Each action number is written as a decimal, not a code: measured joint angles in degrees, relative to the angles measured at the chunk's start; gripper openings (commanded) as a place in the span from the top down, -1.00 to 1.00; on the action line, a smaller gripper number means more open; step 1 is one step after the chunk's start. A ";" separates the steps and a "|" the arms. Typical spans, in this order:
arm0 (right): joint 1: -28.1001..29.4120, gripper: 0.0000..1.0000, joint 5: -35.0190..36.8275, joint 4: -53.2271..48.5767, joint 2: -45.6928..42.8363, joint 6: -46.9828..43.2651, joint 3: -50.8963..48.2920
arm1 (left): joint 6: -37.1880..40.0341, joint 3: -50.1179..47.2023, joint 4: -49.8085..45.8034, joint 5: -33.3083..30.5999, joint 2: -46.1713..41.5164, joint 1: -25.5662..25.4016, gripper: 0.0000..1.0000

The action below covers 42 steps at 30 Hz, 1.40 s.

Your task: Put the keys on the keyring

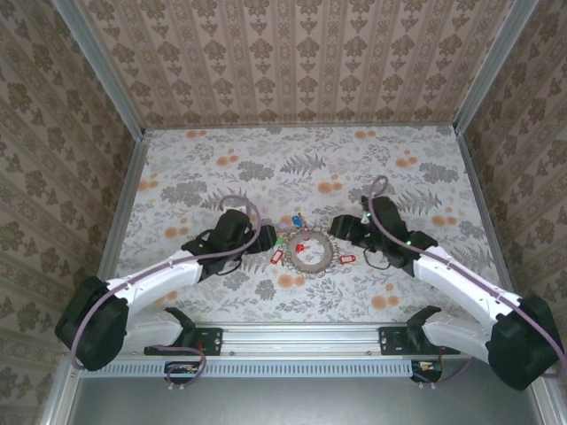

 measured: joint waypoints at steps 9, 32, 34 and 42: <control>-6.36 0.05 -14.93 -3.54 20.26 -12.37 4.59 | -6.29 0.33 4.00 1.07 5.35 -11.74 -0.44; -9.60 0.16 -26.77 -3.65 38.56 -20.52 13.73 | -12.00 1.66 17.55 2.14 22.14 -7.69 0.48; -9.88 0.16 -28.59 -2.69 39.17 -20.57 13.73 | -12.00 1.70 19.12 2.86 23.02 -6.82 0.51; -10.95 0.33 -33.16 -0.50 40.83 -20.57 13.84 | -11.34 5.11 21.16 4.76 27.36 -5.11 0.57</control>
